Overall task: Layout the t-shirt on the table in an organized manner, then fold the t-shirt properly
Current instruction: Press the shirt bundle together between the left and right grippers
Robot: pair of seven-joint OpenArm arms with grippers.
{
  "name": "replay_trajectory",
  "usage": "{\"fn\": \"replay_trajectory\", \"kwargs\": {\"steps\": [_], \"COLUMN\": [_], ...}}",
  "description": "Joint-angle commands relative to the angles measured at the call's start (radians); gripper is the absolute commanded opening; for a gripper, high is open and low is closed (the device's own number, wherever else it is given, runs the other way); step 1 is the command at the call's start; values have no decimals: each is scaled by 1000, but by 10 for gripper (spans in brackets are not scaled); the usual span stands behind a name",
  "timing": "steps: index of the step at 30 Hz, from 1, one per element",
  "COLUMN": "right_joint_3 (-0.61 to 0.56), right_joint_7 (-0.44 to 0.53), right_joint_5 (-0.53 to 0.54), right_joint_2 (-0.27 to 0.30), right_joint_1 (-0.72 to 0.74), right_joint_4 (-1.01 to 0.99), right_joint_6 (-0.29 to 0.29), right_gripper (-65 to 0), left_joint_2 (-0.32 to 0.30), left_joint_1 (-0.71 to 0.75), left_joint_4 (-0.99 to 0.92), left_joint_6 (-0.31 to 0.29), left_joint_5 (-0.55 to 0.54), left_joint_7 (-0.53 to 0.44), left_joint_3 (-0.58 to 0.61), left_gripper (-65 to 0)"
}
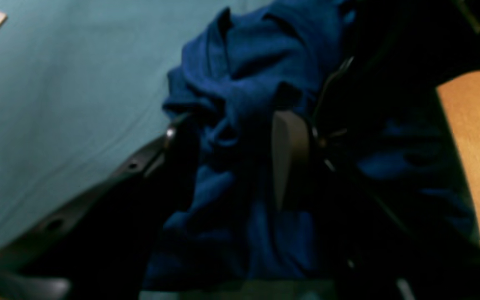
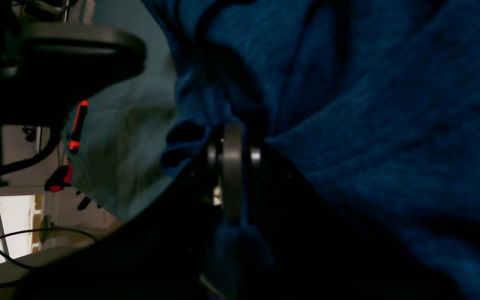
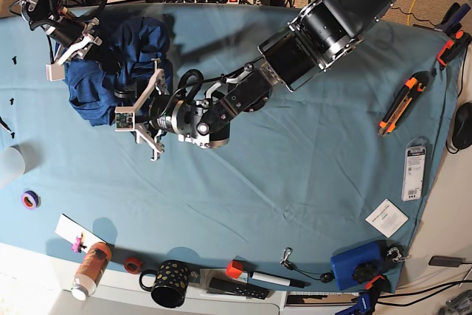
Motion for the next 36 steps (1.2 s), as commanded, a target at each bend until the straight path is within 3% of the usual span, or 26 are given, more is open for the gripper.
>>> {"fn": "replay_trajectory", "kwargs": {"steps": [1,12,20,24,28,31,36], "right_joint_3": [4,4,4,4,4,4,4], "right_joint_7": [13,13,13,13,13,13,13], "right_joint_5": [29,57,62,63,63,63,63], "right_joint_2": [14,14,14,14,14,14,14], "right_joint_1": [6,6,21,23,23,22,22], "right_joint_4": [14,14,14,14,14,14,14], "right_joint_6": [1,1,1,1,1,1,1], "right_gripper": [-632,-632,-632,-632,-632,-632,-632], "left_joint_2": [25,25,25,25,25,25,25], "left_joint_1": [-24,-13,29,45,52,70,76], "left_joint_4": [8,-85,-87,-87,-87,-87,-87], "left_joint_6": [-1,1,122,120,126,176,341], "left_joint_5": [-17,-5,-6,-6,-5,61,125], "left_joint_7": [-30,-120,-182,-203,-214,-256,-290], "left_joint_3": [-3,-3,-3,22,125,195,230], "left_gripper": [-386,-386,-386,-386,-386,-404,-481]}}
